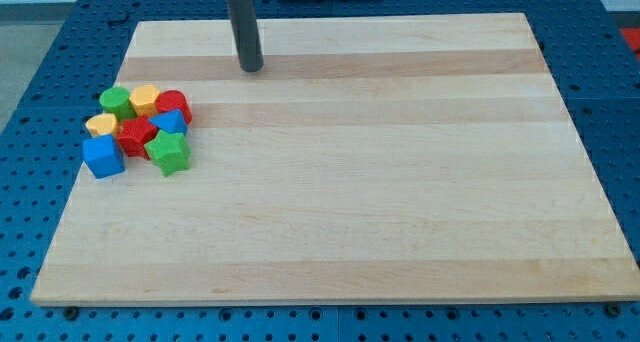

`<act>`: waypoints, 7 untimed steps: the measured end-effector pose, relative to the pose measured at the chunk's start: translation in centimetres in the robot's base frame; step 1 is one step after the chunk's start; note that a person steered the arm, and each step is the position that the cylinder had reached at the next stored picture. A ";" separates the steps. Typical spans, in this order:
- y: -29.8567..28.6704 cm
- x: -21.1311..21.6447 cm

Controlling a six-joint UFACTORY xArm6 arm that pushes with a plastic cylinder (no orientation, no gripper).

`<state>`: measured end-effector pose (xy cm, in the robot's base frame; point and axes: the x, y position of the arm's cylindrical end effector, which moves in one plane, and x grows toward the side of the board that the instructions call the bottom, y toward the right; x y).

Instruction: Move your arm to the top left

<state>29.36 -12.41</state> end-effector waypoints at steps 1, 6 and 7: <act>-1.1 0.0; -13.5 1.1; -15.2 2.3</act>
<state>31.70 -27.63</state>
